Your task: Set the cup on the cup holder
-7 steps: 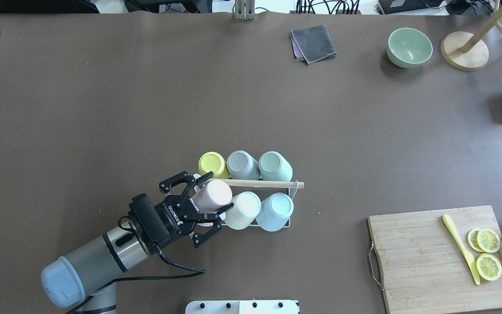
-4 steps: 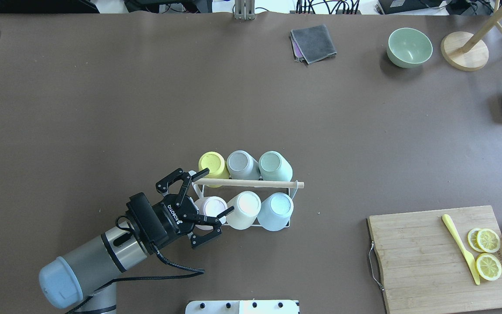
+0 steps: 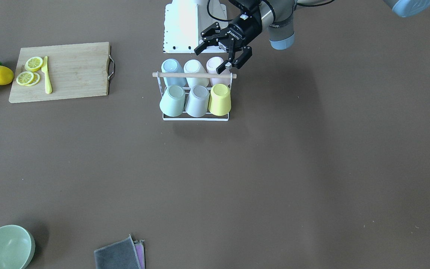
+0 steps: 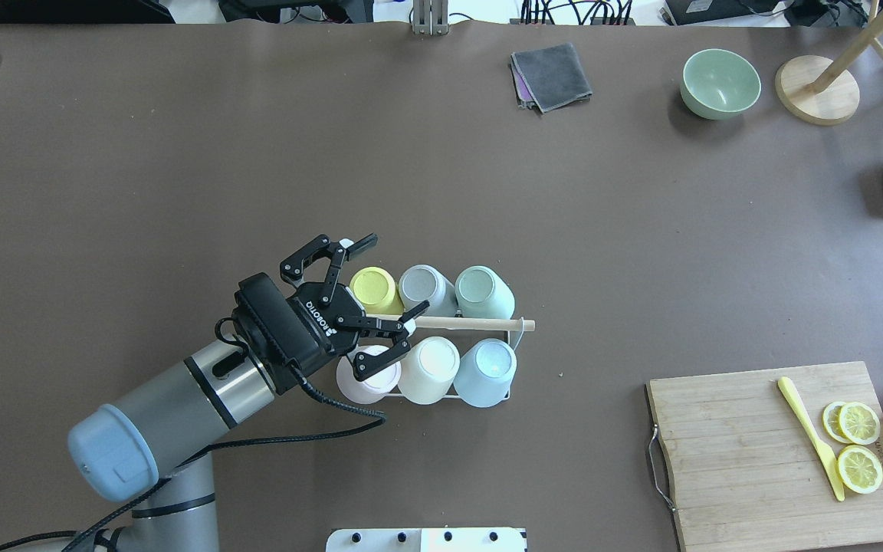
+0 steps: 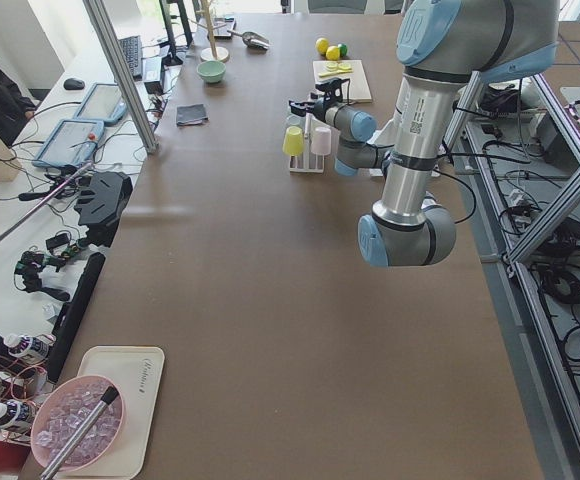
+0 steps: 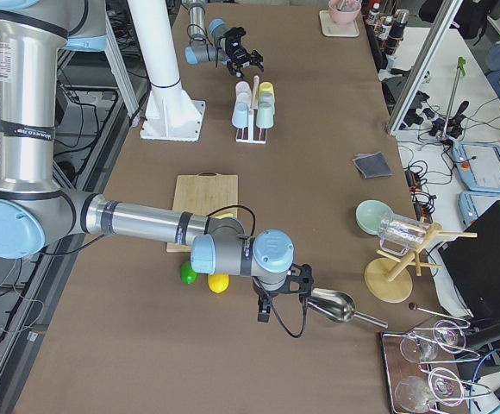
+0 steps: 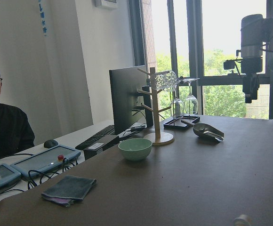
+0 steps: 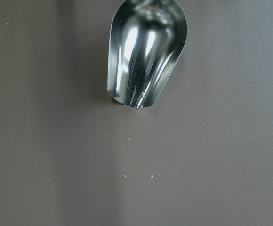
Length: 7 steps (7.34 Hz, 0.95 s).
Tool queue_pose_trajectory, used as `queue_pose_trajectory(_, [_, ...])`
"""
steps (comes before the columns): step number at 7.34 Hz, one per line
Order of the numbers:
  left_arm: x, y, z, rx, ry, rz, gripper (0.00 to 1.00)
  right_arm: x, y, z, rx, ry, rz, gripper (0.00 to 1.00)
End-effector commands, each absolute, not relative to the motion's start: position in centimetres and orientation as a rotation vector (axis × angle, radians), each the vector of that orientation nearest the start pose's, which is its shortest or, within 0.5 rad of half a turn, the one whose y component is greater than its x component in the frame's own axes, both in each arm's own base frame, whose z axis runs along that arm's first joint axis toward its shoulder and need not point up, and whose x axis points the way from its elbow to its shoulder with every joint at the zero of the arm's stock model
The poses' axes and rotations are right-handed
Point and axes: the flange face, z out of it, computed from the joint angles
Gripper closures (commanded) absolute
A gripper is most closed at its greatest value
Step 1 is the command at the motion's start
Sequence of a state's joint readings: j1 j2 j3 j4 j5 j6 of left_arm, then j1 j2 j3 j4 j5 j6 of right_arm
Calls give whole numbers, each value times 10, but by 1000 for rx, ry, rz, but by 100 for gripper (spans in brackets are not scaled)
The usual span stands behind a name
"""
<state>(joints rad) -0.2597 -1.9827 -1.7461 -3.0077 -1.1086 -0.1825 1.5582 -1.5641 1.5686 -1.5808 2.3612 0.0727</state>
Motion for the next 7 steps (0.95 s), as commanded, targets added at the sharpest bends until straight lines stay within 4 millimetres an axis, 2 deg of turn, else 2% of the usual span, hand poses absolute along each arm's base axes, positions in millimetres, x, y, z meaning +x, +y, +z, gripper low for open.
queue_pose_trajectory(1, [441, -363, 201, 1600, 1091, 320, 2, 57, -501, 656, -51, -764, 61, 0])
queue_pose_trajectory(2, [422, -400, 206, 1519, 1074, 315, 2, 57, -499, 658, -48, -757, 60, 0])
queue_pose_trajectory(3, [411, -421, 210, 1470, 1058, 285, 2, 58, -498, 657, -47, -750, 61, 0])
queue_pose_trajectory(5, [401, -449, 242, 1395, 935, 288, 2, 58, -493, 662, -54, -752, 64, 0])
queue_pose_trajectory(6, [399, -457, 261, 1313, 899, 346, 2, 58, -493, 661, -51, -753, 61, 0])
queue_pose_trajectory(7, [383, -478, 284, 1196, 854, 404, 2, 58, -494, 660, -48, -753, 61, 0])
